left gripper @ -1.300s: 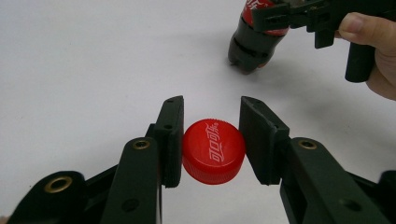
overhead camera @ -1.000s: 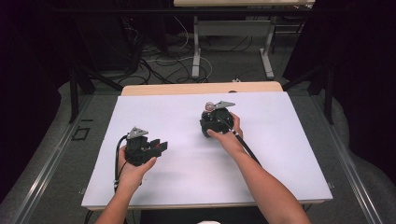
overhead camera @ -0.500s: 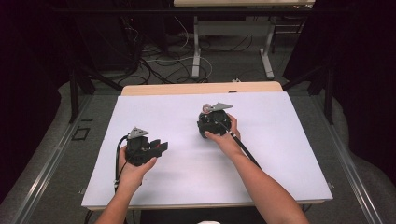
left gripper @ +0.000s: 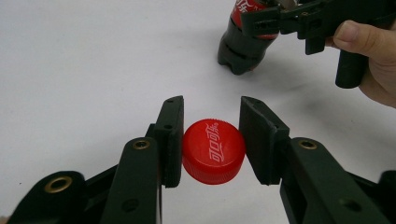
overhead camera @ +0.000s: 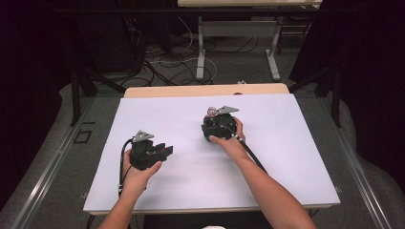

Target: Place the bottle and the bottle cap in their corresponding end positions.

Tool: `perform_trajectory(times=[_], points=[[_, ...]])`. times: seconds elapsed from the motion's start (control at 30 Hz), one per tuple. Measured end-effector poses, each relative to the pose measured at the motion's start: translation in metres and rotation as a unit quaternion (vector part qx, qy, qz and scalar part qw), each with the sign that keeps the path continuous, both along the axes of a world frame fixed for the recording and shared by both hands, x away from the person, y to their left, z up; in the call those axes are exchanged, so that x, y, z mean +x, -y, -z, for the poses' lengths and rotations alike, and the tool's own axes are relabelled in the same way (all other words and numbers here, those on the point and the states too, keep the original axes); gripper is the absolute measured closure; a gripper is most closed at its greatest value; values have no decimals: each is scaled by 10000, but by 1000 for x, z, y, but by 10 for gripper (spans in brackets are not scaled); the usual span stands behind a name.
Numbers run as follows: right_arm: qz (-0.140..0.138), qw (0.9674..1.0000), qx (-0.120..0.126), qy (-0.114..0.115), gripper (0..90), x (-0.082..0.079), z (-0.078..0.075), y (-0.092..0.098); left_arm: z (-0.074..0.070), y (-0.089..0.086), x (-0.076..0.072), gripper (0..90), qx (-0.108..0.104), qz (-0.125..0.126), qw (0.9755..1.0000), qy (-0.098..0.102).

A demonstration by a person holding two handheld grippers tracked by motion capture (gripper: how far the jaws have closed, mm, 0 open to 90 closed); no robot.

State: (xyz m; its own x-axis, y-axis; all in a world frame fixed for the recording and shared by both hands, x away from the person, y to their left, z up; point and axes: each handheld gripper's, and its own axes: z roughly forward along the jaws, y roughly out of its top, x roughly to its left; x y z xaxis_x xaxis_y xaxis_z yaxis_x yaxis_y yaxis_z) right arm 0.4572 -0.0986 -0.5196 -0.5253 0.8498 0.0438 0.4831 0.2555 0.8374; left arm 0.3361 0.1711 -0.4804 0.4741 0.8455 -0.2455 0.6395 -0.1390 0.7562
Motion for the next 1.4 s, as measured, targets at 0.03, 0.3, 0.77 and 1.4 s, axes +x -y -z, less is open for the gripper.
perform_trajectory(times=[0.03,0.3,0.77,1.4], points=[[-48,10000,-15,14,204,0,1,1,0,0,0,619,-14,-9,10000,-5],[52,9998,117,-127,153,-8,0,11,2,3,3,619,-12,-26,10000,-18],[46,9998,42,-172,9,-32,-9,40,6,32,11,619,175,343,9992,-106],[316,9995,-40,-86,0,-71,-10,77,29,85,18,619,343,1017,9942,-46]])
